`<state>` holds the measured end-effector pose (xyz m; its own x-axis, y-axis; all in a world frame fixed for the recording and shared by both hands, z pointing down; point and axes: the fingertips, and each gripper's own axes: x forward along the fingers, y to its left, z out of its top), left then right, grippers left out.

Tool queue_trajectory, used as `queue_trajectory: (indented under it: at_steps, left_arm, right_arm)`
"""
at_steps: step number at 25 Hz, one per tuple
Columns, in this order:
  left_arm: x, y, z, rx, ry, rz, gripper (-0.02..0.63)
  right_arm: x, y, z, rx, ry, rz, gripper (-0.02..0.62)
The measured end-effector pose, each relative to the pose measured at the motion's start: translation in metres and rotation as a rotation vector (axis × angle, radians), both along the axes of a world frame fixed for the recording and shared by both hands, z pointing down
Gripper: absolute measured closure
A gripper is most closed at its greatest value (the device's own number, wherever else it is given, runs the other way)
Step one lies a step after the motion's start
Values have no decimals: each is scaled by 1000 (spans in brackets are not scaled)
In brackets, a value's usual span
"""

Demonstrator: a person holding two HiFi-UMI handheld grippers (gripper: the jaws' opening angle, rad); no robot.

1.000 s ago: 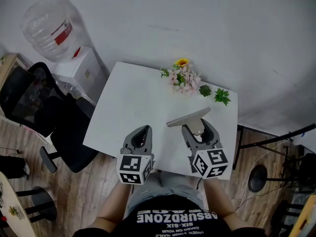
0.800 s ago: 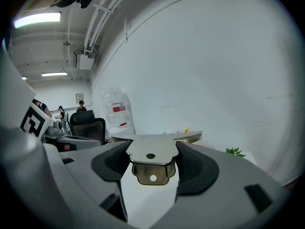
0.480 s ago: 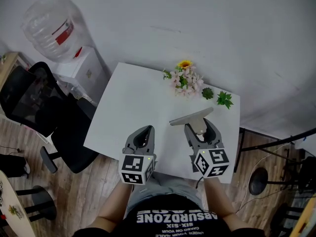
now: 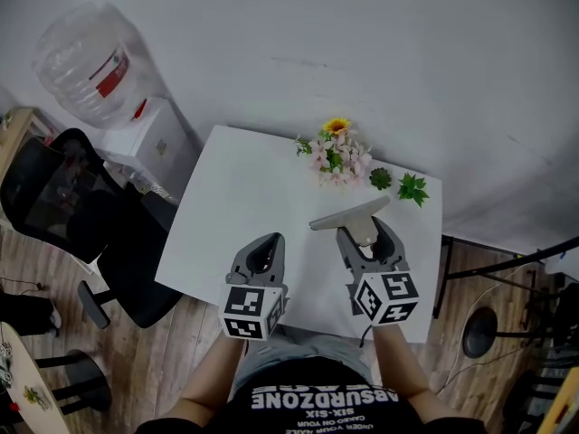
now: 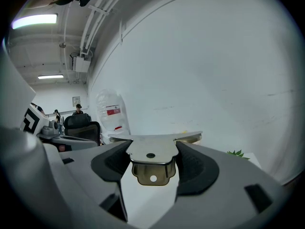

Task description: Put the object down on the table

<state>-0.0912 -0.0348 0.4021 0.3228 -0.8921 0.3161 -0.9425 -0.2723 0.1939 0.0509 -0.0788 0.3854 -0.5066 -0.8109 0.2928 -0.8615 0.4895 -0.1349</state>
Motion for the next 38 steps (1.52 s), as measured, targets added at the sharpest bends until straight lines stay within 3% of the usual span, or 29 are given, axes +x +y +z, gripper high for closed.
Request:
queue_trajectory:
  at_steps: [15,38]
  left_arm:
    - [7,-28,13,-35,8,31,600]
    - [8,-48,33,-81,27,59,600]
  right_arm:
    - [2,-39,11,-17,-2,48,307]
    - [-4,-59,46,-100,30,69,307]
